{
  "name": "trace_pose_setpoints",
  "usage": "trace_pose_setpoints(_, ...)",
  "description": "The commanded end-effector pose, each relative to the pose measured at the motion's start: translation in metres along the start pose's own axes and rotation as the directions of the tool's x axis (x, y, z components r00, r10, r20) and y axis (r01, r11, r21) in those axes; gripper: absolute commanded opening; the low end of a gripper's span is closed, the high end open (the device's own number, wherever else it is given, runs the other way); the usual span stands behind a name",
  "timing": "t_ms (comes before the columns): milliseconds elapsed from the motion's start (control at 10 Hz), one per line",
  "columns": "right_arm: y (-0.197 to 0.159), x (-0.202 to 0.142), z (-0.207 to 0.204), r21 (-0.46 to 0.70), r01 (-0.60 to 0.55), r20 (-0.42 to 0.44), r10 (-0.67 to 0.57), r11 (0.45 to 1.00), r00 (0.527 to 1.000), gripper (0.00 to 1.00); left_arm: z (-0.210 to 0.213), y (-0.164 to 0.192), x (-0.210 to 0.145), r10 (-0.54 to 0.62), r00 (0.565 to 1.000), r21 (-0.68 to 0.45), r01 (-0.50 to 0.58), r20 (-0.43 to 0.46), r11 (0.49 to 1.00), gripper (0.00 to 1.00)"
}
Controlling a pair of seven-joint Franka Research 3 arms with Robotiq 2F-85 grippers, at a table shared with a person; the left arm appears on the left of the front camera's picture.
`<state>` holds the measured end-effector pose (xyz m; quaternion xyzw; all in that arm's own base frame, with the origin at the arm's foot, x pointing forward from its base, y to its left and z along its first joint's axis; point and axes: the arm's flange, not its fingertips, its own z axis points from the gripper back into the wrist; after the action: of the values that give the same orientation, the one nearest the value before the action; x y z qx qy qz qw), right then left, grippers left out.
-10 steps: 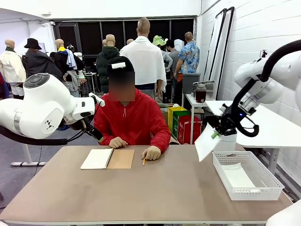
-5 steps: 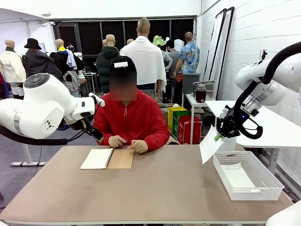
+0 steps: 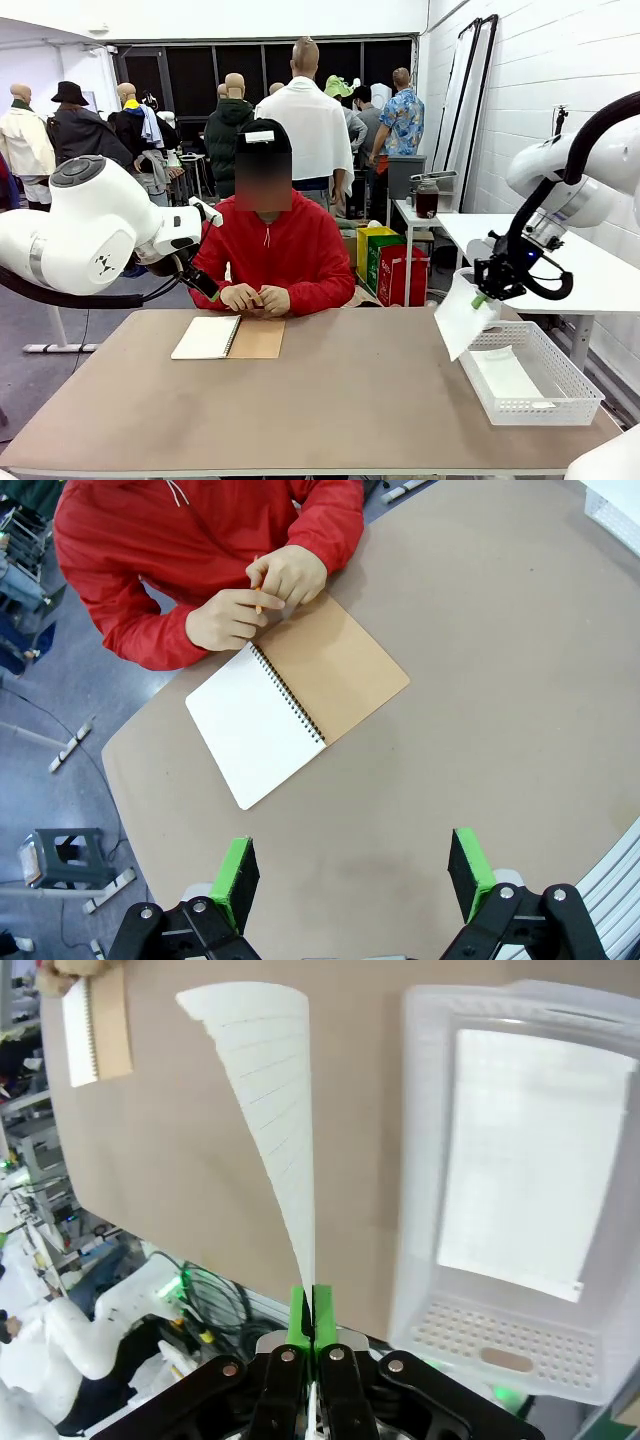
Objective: Sort the paper based on its condition.
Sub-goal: If a person hands you a paper, place it in the Organizing basket , and if it's crumpled, put it in the Trash can.
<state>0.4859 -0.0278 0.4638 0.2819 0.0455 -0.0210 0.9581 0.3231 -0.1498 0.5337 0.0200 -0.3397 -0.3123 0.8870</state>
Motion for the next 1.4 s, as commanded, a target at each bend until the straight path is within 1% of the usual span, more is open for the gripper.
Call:
trace_pose_setpoints(0, -0.026, 0.001, 0.005, -0.045, -0.032, -0.014, 0.031, 0.999, 0.999, 0.00, 0.000, 0.000, 0.000, -0.001, 1.000, 0.001, 0.001, 0.001, 1.000, 1.00)
trace_pose_setpoints(300, -0.060, 0.002, 0.007, -0.041, -0.013, -0.014, 0.012, 0.999, 1.000, 0.00, 0.000, 0.000, 0.000, -0.001, 1.000, 0.001, 0.001, 0.001, 1.000, 1.00)
trace_pose_setpoints(500, -0.074, 0.009, 0.003, -0.060, -0.044, -0.038, 0.042, 0.997, 0.998, 0.00, 0.000, 0.000, 0.000, -0.001, 1.000, 0.001, 0.001, 0.001, 1.000, 1.00)
trace_pose_setpoints(600, -0.079, 0.010, -0.003, -0.078, -0.044, -0.057, 0.040, 0.996, 0.998, 0.00, 0.000, 0.000, 0.000, -0.001, 1.000, 0.001, 0.001, 0.001, 1.000, 1.00)
trace_pose_setpoints(800, -0.084, 0.015, -0.016, -0.070, -0.055, -0.091, 0.048, 0.996, 0.995, 0.00, 0.000, 0.000, 0.000, -0.001, 1.000, 0.001, 0.001, 0.001, 1.000, 1.00)
trace_pose_setpoints(1000, -0.085, 0.018, -0.031, -0.098, -0.061, -0.114, 0.050, 0.993, 0.992, 0.00, 0.000, 0.000, 0.000, -0.001, 1.000, 0.001, 0.001, 0.001, 1.000, 1.00)
trace_pose_setpoints(1100, -0.087, 0.019, -0.038, -0.114, -0.046, -0.110, 0.033, 0.992, 0.993, 0.00, 0.000, 0.000, 0.000, -0.001, 1.000, 0.001, 0.001, 0.001, 1.000, 1.00)
trace_pose_setpoints(1300, -0.090, 0.016, -0.049, -0.202, -0.002, -0.083, -0.016, 0.979, 0.996, 0.00, 0.000, 0.000, 0.000, -0.001, 1.000, 0.001, 0.001, 0.001, 1.000, 1.00)
